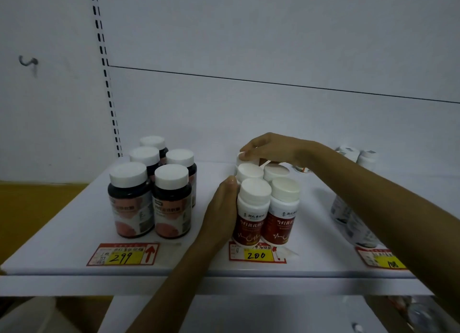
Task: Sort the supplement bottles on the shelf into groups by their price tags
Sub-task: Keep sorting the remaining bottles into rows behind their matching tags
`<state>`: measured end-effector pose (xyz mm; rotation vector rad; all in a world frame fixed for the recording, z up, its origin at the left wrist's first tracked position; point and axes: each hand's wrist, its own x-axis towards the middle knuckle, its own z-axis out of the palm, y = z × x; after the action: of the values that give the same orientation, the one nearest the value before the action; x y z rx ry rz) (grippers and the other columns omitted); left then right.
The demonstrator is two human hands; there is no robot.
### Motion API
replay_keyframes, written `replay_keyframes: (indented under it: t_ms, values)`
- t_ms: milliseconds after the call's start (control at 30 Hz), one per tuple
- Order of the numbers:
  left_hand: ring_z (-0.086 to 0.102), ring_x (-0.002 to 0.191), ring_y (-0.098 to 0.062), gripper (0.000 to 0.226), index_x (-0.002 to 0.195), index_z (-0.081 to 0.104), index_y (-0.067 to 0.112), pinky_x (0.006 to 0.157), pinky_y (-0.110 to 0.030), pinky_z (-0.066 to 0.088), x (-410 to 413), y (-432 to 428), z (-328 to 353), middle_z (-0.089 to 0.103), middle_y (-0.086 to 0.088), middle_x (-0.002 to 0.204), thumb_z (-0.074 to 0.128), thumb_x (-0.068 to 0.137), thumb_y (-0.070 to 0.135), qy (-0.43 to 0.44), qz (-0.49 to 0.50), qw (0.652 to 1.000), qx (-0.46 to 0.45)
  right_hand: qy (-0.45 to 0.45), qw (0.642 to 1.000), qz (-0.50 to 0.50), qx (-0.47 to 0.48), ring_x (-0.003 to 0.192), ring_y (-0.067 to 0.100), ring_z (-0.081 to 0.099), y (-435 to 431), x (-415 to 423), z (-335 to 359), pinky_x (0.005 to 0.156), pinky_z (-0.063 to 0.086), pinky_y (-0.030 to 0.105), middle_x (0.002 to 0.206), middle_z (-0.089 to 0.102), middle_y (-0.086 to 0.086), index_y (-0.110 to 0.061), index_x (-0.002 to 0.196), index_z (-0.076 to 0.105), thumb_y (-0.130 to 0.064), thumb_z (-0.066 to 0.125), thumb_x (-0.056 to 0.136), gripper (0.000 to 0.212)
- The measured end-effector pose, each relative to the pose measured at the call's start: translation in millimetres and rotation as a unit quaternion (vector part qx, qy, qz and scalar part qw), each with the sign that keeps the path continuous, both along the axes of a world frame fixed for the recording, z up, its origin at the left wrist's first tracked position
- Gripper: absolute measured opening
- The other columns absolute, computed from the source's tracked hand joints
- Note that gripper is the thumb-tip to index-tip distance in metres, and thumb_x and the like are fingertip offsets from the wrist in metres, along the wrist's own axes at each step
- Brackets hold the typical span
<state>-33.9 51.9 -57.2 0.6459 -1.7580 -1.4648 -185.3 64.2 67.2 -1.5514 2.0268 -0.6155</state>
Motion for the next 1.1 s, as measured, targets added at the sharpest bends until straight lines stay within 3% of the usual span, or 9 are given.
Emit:
replay_keyframes:
  t_ms: [133, 300, 400, 533, 667, 800, 967, 1100]
  values:
    - [0.059, 0.105, -0.005, 0.036, 0.117, 0.052, 0.029, 0.091, -0.026, 0.047, -3.6, -4.2, -7.0, 0.062, 0.008, 0.116, 0.026, 0.097, 0.043, 0.007, 0.012, 1.000, -0.008, -0.014, 0.999, -0.019, -0.028, 0.094, 0.014, 0.061, 6.0, 6.6, -6.5, 0.076, 0.051, 0.024, 0.113, 0.063, -0.003, -0.020, 0.119, 0.062, -0.042, 0.059, 0.088, 0.037]
    - [0.055, 0.112, -0.007, 0.037, 0.130, 0.045, 0.030, 0.096, -0.028, 0.044, -3.5, -4.0, -6.0, 0.056, 0.012, 0.124, 0.029, 0.099, 0.040, 0.004, 0.016, 1.000, -0.007, -0.004, 0.998, -0.044, -0.050, 0.079, 0.002, 0.055, 8.4, 11.4, -11.9, 0.059, 0.042, 0.017, 0.091, 0.056, -0.019, -0.017, 0.118, 0.060, -0.035, 0.056, 0.091, 0.032]
    - [0.054, 0.111, -0.008, 0.036, 0.129, 0.044, 0.032, 0.096, -0.029, 0.044, -0.6, -1.1, -4.5, 0.056, 0.012, 0.122, 0.028, 0.099, 0.041, 0.007, 0.016, 1.000, 0.009, -0.002, 0.998, -0.053, -0.035, 0.080, 0.006, 0.057, 9.2, 12.3, -9.7, 0.060, 0.044, 0.019, 0.094, 0.059, -0.014, -0.018, 0.117, 0.061, -0.037, 0.057, 0.090, 0.033]
    - [0.057, 0.101, -0.002, 0.027, 0.115, 0.048, 0.035, 0.082, -0.019, 0.045, -0.1, -1.7, -0.4, 0.059, 0.013, 0.111, 0.027, 0.099, 0.040, 0.014, 0.014, 1.000, 0.008, 0.018, 0.997, -0.058, -0.041, 0.088, 0.010, 0.059, 6.4, 12.3, -2.7, 0.068, 0.048, 0.020, 0.104, 0.061, -0.005, -0.018, 0.117, 0.061, -0.039, 0.059, 0.089, 0.036]
    - [0.058, 0.101, -0.005, 0.032, 0.113, 0.052, 0.026, 0.080, -0.019, 0.046, 0.7, -1.6, -1.8, 0.061, 0.010, 0.110, 0.027, 0.099, 0.040, 0.018, 0.031, 0.999, 0.000, 0.026, 0.993, -0.080, -0.086, 0.102, 0.016, 0.058, 11.5, 12.6, -1.7, 0.073, 0.045, 0.021, 0.118, 0.061, 0.001, -0.016, 0.117, 0.061, -0.037, 0.059, 0.089, 0.034]
    - [0.040, 0.127, -0.007, 0.044, 0.139, 0.034, 0.021, 0.103, -0.023, 0.033, 4.2, 6.7, 4.3, 0.044, 0.008, 0.140, 0.026, 0.099, 0.037, 0.025, 0.115, 0.988, -0.102, 0.061, 0.980, -0.106, -0.157, 0.105, 0.017, 0.058, 29.5, 8.8, -6.3, 0.083, 0.047, 0.028, 0.121, 0.061, 0.002, -0.017, 0.116, 0.060, -0.036, 0.059, 0.090, 0.032]
    - [0.038, 0.131, -0.006, 0.055, 0.140, 0.033, 0.019, 0.110, -0.032, 0.033, 14.5, 24.8, 37.3, 0.042, 0.002, 0.144, 0.023, 0.093, 0.046, 0.110, 0.214, 0.948, -0.209, 0.112, 0.955, -0.092, -0.258, 0.111, 0.015, 0.056, 73.6, 5.3, -4.7, 0.091, 0.046, 0.032, 0.122, 0.061, 0.001, -0.022, 0.116, 0.059, -0.038, 0.058, 0.089, 0.032]
    - [0.030, 0.136, -0.008, 0.055, 0.142, 0.029, 0.023, 0.112, -0.029, 0.025, -2.7, 65.6, 79.3, 0.033, 0.005, 0.149, 0.023, 0.093, 0.047, 0.047, 0.182, 0.935, -0.300, 0.166, 0.946, -0.070, -0.270, 0.110, 0.006, 0.049, 126.2, -10.5, 0.4, 0.087, 0.036, 0.024, 0.128, 0.057, -0.001, -0.024, 0.120, 0.057, -0.040, 0.055, 0.090, 0.034]
